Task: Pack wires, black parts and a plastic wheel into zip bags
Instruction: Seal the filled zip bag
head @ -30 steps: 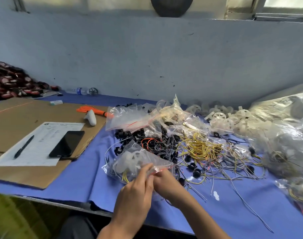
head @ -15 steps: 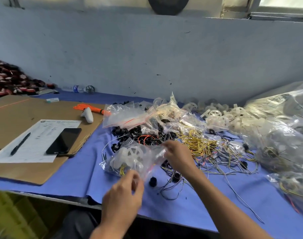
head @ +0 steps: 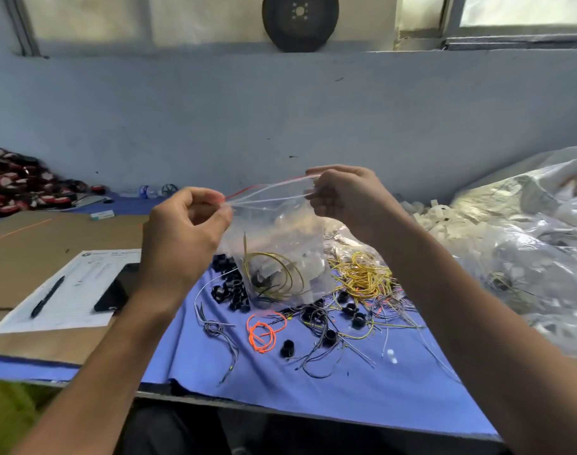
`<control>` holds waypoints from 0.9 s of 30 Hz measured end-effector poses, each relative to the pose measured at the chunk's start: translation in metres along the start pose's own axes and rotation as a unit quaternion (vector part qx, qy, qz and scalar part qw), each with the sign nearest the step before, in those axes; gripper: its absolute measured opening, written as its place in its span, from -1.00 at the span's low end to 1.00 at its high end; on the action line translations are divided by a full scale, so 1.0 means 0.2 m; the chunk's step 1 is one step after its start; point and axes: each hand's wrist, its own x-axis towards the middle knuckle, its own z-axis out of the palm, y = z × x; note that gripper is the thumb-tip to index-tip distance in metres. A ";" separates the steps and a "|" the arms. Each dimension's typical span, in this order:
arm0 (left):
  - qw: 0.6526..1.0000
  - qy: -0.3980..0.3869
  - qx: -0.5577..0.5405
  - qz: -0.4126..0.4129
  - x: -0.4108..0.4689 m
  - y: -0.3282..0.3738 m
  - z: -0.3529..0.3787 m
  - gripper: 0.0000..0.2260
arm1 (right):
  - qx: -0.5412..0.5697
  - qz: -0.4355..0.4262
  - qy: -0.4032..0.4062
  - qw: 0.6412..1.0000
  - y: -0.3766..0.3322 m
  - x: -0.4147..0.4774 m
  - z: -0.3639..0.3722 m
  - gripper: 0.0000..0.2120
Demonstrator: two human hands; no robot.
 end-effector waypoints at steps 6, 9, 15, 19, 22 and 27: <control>0.991 -0.104 0.077 0.031 -0.11 -0.07 0.23 -0.88 | -0.057 0.053 0.045 0.996 0.09 -0.16 -0.32 -0.76; 0.978 -0.186 0.095 0.021 -0.19 -0.12 0.36 -0.92 | -0.110 0.093 0.065 0.987 0.17 -0.24 -0.49 -0.76; 0.961 -0.242 0.125 0.047 -0.24 -0.11 0.49 -0.92 | -0.460 -0.069 0.159 0.871 0.20 -0.28 -0.59 -0.77; 0.960 -0.253 0.101 0.057 -0.23 -0.08 0.49 -0.96 | -0.565 -0.188 -0.029 0.803 0.14 -0.29 -0.40 -0.56; 0.964 -0.253 0.067 0.048 -0.23 -0.08 0.48 -0.98 | -0.658 -0.184 -0.103 0.723 0.15 -0.25 -0.29 -0.65; 0.969 -0.240 0.044 0.032 -0.25 -0.10 0.45 -0.92 | -0.637 -0.174 -0.123 0.741 0.17 -0.22 -0.26 -0.88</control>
